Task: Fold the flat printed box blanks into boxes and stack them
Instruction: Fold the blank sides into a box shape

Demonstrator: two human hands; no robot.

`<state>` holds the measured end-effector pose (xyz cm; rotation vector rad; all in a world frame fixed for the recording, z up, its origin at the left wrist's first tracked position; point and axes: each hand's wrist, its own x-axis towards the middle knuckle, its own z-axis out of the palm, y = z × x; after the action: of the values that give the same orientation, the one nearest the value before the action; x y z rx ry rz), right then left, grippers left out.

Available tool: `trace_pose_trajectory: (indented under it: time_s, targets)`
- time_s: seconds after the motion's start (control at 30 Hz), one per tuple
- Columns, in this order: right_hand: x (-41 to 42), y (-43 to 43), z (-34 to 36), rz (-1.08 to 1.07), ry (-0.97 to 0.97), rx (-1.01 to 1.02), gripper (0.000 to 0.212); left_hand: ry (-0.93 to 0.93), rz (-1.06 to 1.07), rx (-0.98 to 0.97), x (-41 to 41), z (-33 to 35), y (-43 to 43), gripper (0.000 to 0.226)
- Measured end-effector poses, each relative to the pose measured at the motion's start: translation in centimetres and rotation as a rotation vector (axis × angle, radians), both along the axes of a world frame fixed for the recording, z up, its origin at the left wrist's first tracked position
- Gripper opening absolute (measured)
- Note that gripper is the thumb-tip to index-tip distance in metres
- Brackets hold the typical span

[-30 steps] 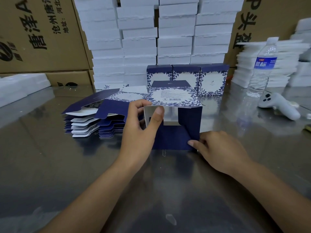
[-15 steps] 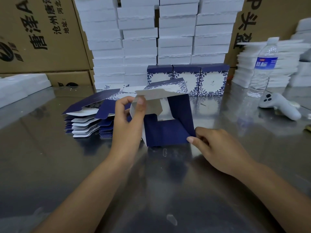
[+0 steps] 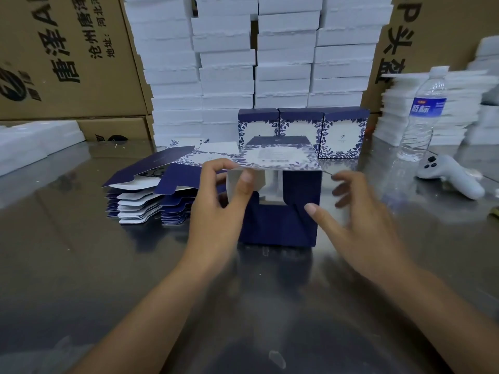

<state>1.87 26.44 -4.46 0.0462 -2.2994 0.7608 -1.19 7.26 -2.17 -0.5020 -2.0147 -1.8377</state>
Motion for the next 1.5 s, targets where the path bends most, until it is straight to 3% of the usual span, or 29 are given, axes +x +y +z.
trace_pose_trajectory:
  time_s: [0.1, 0.2, 0.3, 0.4, 0.63, 0.87, 1.1, 1.27, 1.5]
  targets:
    - [0.1, -0.6, 0.3, 0.121, 0.240, 0.015, 0.047, 0.039, -0.052, -0.018, 0.3, -0.2, 0.3, 0.039]
    - [0.1, -0.7, 0.6, 0.101, 0.411, 0.143, 0.031, 0.025, -0.119, -0.020, 0.4, -0.6, 0.4, 0.043]
    - [0.3, -0.8, 1.0, 0.065, 0.510, 0.135, 0.023, 0.003, -0.184, -0.054, 0.4, -0.8, 0.4, 0.051]
    - [0.6, -0.7, 1.6, 0.032, 0.515, 0.055, 0.023, -0.012, -0.303, -0.103, 0.6, -1.1, 0.3, 0.079]
    - [1.0, -0.5, 2.5, 0.028, 0.615, -0.017, 0.032, -0.002, -0.292, -0.071, 0.4, -1.2, 0.5, 0.055]
    - [1.2, -0.8, 2.8, 0.108, 0.630, -0.075, 0.016, 0.025, -0.099, -0.177, -0.5, -2.0, 0.3, 0.035]
    - [1.3, -1.2, 2.5, 0.152, 0.613, -0.063, 0.026, 0.343, 0.210, -0.473, -0.4, -1.7, -0.1, 0.043]
    - [1.4, -1.2, 2.4, 0.158, 0.602, -0.025, 0.021, 0.350, 0.240, -0.489, -0.1, -1.5, -0.1, 0.044]
    - [1.1, -1.1, 2.0, 0.139, 0.552, -0.038, 0.036, 0.287, 0.168, -0.460, -0.4, -1.8, -0.1, 0.045]
